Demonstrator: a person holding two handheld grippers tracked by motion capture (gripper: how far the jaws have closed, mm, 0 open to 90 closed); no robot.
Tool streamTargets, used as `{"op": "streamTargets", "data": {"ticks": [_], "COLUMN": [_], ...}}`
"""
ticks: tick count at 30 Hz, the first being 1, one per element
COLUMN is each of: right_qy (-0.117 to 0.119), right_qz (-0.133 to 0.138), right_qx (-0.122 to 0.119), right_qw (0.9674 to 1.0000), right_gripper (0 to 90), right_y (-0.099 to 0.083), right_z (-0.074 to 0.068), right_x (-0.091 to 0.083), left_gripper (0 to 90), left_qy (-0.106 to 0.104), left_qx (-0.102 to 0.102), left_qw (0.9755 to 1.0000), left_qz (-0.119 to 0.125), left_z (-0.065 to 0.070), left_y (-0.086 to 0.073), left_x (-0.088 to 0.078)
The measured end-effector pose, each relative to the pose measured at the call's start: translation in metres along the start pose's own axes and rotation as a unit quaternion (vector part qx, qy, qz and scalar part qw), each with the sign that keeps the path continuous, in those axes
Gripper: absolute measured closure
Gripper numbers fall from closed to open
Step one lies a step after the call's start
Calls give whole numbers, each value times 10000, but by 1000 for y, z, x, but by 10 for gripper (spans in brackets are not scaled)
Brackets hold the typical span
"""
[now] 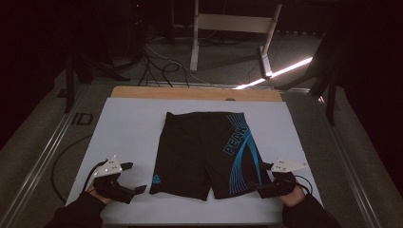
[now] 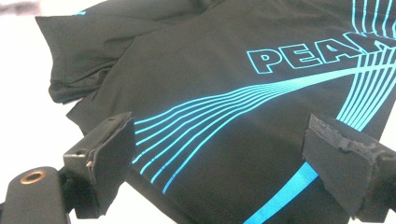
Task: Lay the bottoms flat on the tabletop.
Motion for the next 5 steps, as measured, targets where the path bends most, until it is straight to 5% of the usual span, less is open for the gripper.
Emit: {"op": "streamTargets", "data": {"ticks": [5], "right_qy": [-30], "right_qz": [-7], "right_qx": [-8], "right_qw": [10000], "right_gripper": [105], "right_y": [0], "right_z": [-1], "right_x": [1], "left_gripper": [1], "left_qy": [-20], "left_qx": [-15], "left_qw": [10000], "left_qz": [10], "left_z": [0], "left_y": [0], "left_x": [1]}}
Point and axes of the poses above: each handheld gripper's, and its own axes: x roughly forward along the jaws, y roughly out of its top, z roughly to its right, the point moved 2 cm from there along x, roughly forward along the jaws, and after that the axes turned 9 degrees about -y, right-handed, at the moved point
